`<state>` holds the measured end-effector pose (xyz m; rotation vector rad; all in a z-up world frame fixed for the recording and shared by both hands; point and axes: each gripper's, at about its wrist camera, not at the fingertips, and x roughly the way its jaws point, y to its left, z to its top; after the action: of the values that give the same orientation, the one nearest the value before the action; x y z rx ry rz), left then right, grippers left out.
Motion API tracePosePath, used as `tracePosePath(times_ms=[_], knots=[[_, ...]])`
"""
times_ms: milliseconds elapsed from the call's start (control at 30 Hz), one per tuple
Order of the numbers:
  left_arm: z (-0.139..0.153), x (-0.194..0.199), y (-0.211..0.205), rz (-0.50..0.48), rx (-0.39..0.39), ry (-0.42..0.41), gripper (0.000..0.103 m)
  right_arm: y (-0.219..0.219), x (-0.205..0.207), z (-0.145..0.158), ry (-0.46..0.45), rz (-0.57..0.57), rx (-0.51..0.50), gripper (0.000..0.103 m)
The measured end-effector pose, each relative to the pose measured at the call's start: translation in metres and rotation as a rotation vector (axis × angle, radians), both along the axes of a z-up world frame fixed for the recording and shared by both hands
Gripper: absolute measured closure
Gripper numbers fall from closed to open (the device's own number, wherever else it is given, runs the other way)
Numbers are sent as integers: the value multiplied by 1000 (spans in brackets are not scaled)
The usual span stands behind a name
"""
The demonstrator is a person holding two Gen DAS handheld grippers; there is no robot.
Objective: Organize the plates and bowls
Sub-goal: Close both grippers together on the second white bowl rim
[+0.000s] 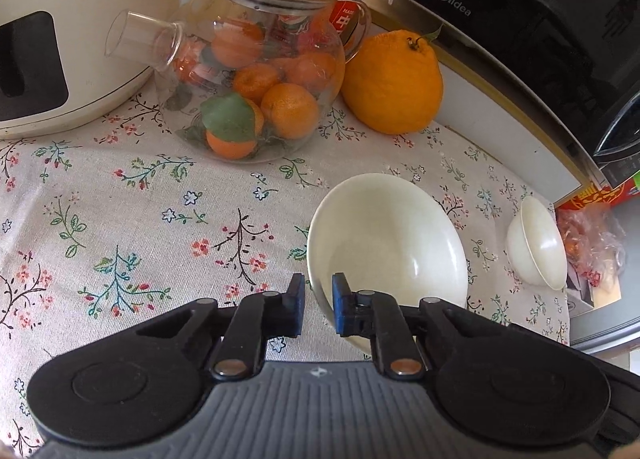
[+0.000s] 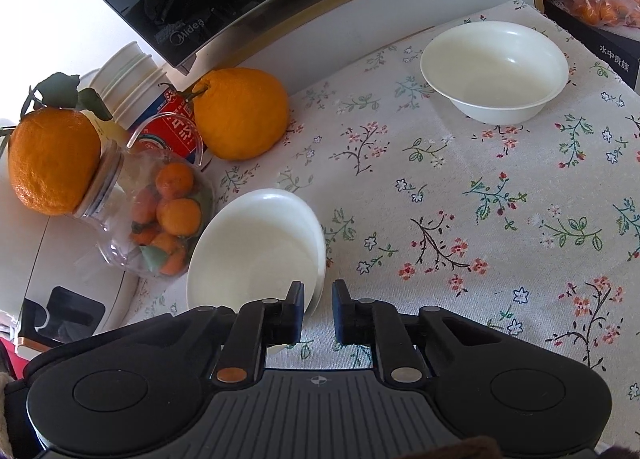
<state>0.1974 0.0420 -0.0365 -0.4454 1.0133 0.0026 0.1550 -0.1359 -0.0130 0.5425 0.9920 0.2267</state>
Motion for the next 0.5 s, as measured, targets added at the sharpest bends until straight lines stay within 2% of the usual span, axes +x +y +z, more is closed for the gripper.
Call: tracePosePath(times_ms=[267,500], knots=[[4,-4,-6,-15,20,-4,94,-1,-3,6,-1,0,3,94],[22,-18,-11,-48,19,-33,94,-11,-12,25,-34,-5,6,94]])
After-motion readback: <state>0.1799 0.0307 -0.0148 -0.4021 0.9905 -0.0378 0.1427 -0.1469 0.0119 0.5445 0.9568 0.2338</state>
